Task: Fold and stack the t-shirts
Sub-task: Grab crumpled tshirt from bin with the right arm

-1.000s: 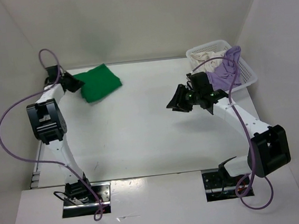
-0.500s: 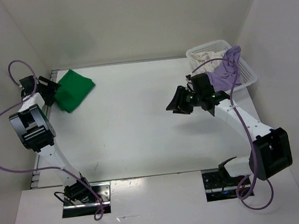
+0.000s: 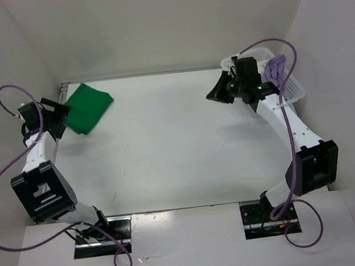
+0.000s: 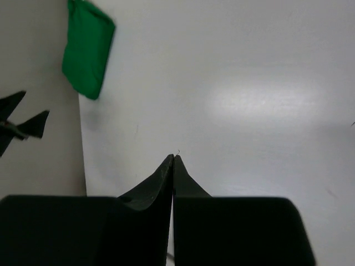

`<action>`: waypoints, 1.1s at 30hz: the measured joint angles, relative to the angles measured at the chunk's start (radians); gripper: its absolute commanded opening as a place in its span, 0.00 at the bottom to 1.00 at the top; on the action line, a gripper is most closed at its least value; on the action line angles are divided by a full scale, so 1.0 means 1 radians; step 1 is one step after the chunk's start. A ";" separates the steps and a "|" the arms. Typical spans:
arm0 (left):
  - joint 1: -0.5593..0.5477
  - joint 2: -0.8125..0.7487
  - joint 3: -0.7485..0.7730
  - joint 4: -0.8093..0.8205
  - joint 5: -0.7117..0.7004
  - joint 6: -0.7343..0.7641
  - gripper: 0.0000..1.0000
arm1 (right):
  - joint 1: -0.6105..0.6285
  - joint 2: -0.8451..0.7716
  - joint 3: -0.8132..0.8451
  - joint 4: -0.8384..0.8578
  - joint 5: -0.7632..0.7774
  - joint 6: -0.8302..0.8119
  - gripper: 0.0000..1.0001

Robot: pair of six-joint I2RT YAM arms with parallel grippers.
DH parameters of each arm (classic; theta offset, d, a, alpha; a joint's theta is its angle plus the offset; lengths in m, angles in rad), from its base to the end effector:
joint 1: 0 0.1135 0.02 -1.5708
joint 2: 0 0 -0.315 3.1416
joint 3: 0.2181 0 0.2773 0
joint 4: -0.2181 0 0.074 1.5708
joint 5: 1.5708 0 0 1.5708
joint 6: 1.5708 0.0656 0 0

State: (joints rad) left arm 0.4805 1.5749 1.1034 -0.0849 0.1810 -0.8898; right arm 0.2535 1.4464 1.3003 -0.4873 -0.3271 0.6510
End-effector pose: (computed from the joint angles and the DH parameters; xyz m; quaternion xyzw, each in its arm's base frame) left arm 0.3667 0.1778 0.2858 -0.5169 0.7019 -0.1757 0.4576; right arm 0.3502 0.1125 0.3654 0.1017 0.8774 0.3254 0.3374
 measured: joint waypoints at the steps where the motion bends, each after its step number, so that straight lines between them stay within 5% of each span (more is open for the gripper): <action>1: -0.004 -0.041 -0.011 0.001 -0.002 0.000 0.99 | -0.017 0.019 0.038 -0.006 0.013 -0.002 0.02; 10: -0.224 -0.287 -0.080 -0.045 -0.007 0.020 0.99 | -0.256 0.168 0.267 -0.080 0.225 -0.059 0.00; 12: -0.319 -0.308 -0.080 -0.057 0.001 0.027 0.99 | -0.328 0.209 0.282 -0.084 0.306 -0.072 0.09; 13: -0.367 -0.314 -0.080 -0.061 0.008 0.030 0.99 | -0.356 0.227 0.282 -0.088 0.340 -0.074 0.24; 16: -0.511 -0.316 -0.084 -0.082 0.047 0.045 0.99 | -0.424 0.284 0.275 -0.107 0.426 -0.074 0.48; 20: -0.645 -0.320 -0.127 -0.083 0.113 0.052 0.99 | -0.450 0.344 0.278 -0.122 0.495 -0.074 0.58; 28: -0.739 -0.397 -0.225 -0.110 0.145 0.063 0.99 | -0.451 0.453 0.325 -0.161 0.572 -0.076 0.60; 33: -0.753 -0.402 -0.233 -0.106 0.146 0.080 0.99 | -0.451 0.509 0.338 -0.172 0.581 -0.074 0.45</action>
State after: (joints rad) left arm -0.2722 1.1725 0.8703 -0.1913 0.3271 -0.8101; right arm -0.1974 1.9553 1.6379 -0.6598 0.2539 0.5774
